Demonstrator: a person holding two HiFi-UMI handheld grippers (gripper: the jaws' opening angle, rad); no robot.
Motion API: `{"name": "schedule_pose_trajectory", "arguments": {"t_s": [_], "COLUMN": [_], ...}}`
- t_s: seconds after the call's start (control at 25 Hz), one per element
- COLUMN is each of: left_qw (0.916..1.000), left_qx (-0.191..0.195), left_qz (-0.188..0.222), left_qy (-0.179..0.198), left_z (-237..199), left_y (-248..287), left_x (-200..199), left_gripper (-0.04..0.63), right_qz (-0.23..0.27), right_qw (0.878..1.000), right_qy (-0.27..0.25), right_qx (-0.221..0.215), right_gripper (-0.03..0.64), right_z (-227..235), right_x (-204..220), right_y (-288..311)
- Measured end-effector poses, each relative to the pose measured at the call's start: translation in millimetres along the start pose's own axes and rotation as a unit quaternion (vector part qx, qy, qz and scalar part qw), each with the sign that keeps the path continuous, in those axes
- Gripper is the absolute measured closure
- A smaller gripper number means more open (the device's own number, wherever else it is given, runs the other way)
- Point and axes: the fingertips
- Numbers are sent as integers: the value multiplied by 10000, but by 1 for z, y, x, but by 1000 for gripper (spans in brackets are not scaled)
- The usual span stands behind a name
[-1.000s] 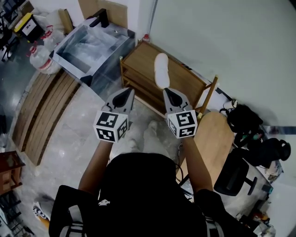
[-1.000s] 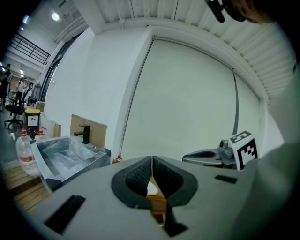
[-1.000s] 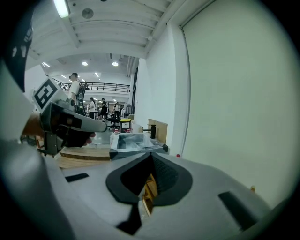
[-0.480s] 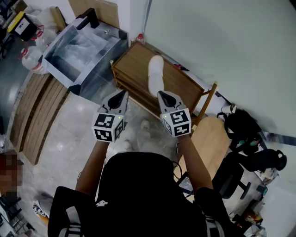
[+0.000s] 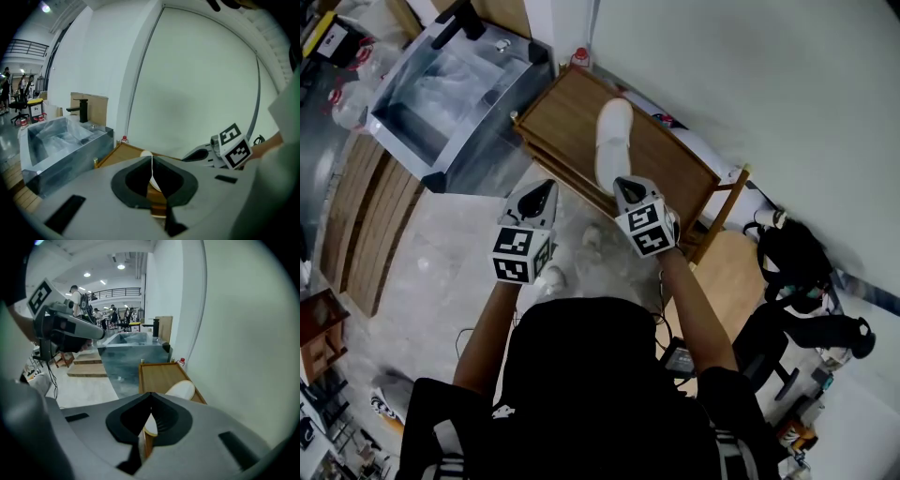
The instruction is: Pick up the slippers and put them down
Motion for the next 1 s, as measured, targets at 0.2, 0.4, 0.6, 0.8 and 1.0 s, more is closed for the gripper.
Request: {"name": "schedule_pose_trajectory", "arguments": {"t_s": [0.2,0.4,0.6,0.8,1.0], "left_qw": [9990,9986,9966,9952,9936], "left_qx": [94,-7,-1,-113,-208], "left_qz": [-392,-456,-663,-759,-870], "left_qy": [-207,-255,-480,-602,-695], "left_z": [0,-10,-12,-23,-32], "left_y": [24,47,61,73,81], "left_x": [14,26,33,41,49], "left_gripper": [588,588,588,588,588], "right_qz": [-436,-828,-1046,-1270,-1549], "right_qw": [9989,9962,9939,9907,9856], "right_qy": [-102,30,223,428,627], "right_qx": [-110,-272,-256,-247,-244], "right_gripper": [626,554,491,416,382], "right_z": [14,26,43,56,65], "right_x": [14,26,34,41,52], "right_y": [39,78,111,143,170]}}
Point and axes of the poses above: the fingertips, and each gripper's own axes: y forward along the fingers, z to its right, x out of its underside, and after that the axes turned 11 degrees about -z, right-handed
